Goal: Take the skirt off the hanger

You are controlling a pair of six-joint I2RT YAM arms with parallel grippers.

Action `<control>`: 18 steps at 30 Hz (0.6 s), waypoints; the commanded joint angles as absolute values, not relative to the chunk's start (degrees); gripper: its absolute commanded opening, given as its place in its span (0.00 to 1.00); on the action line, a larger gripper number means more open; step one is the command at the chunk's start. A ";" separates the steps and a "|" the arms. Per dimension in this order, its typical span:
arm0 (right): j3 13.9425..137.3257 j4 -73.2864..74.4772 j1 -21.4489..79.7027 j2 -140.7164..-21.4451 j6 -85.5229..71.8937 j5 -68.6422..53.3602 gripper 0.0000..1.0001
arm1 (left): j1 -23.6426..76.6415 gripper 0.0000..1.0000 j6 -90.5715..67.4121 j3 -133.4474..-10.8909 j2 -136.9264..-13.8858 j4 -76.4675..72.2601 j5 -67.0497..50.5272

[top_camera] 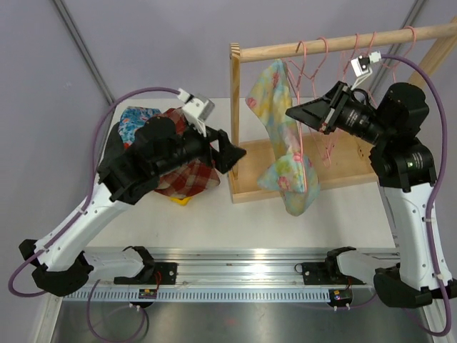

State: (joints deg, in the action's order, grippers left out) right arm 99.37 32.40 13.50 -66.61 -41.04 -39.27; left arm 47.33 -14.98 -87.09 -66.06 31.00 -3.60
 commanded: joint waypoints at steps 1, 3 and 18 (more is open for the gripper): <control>97.12 27.59 13.80 -60.74 -42.89 -40.17 0.00 | 54.03 0.99 -13.27 -81.05 -66.44 22.95 -11.68; 95.37 27.34 13.89 -58.03 -44.46 -40.17 0.00 | 60.01 0.99 -13.45 -78.41 -67.23 19.26 -13.35; 92.90 30.14 13.89 -51.50 -46.94 -39.29 0.00 | 73.21 0.49 -13.80 -77.78 -76.99 4.66 -8.97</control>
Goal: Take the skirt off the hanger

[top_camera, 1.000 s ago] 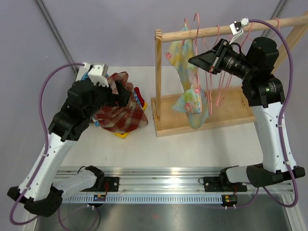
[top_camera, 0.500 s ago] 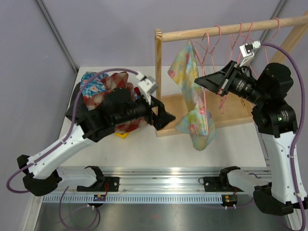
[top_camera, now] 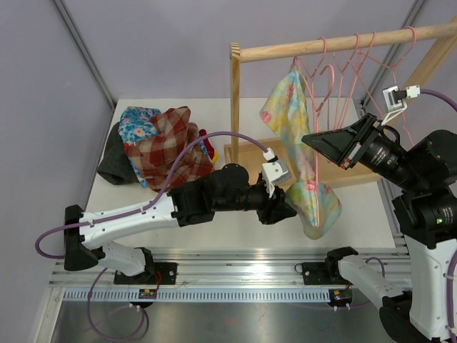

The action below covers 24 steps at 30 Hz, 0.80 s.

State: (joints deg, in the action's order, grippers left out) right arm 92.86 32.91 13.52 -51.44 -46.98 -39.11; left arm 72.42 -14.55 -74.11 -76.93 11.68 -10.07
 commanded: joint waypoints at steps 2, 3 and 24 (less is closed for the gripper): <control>92.90 30.50 13.80 -51.24 -46.85 -39.11 0.00 | 73.47 0.33 -13.45 -77.70 -76.56 3.96 -7.57; 92.73 30.50 13.89 -51.15 -46.76 -39.02 0.00 | 73.56 0.25 -13.27 -77.26 -76.38 3.61 -7.04; 110.21 35.51 13.80 -66.35 -41.66 -34.98 0.00 | 89.80 0.00 -37.69 -27.08 -69.96 -6.05 11.51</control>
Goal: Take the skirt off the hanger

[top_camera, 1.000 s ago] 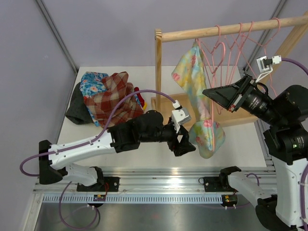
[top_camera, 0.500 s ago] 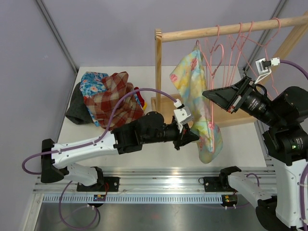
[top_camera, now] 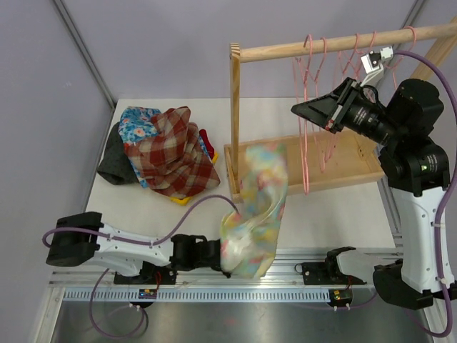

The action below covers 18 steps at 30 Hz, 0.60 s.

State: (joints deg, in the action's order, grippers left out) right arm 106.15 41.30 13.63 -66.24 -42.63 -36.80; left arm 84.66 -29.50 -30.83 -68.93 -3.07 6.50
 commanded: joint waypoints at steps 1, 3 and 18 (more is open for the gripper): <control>110.21 34.90 13.80 -66.62 -41.75 -34.81 0.00 | 91.13 0.00 -38.84 -26.72 -70.92 -6.15 13.17; 110.13 34.37 13.80 -67.67 -41.84 -34.54 0.00 | 94.37 0.00 -40.95 -27.24 -72.06 -5.80 14.67; 106.96 30.76 13.89 -76.46 -43.07 -31.64 0.00 | 95.98 0.00 -28.84 -75.99 -65.74 47.32 45.13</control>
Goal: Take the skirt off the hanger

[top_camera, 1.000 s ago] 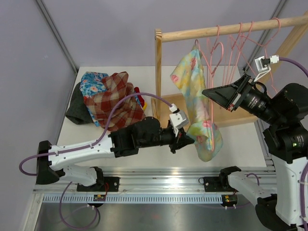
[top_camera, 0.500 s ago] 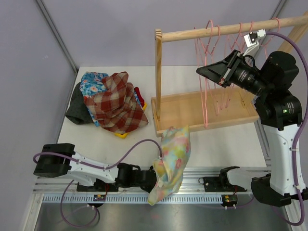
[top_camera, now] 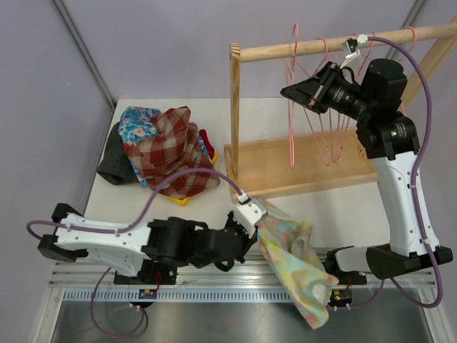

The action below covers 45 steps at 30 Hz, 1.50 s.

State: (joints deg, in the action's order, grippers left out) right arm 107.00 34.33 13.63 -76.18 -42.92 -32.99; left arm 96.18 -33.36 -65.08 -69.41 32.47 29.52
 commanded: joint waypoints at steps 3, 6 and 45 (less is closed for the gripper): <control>105.30 30.41 13.80 -75.50 -43.07 -31.29 0.00 | 90.30 0.00 -22.69 -87.34 -65.92 52.89 48.78; 103.01 29.80 13.89 -73.66 -43.33 -31.03 0.00 | 78.72 0.00 -14.79 -94.55 -65.13 51.34 43.01; 99.05 34.54 13.80 -70.75 -39.55 -30.67 0.90 | -2.81 0.99 -22.68 -83.92 -75.78 33.39 3.43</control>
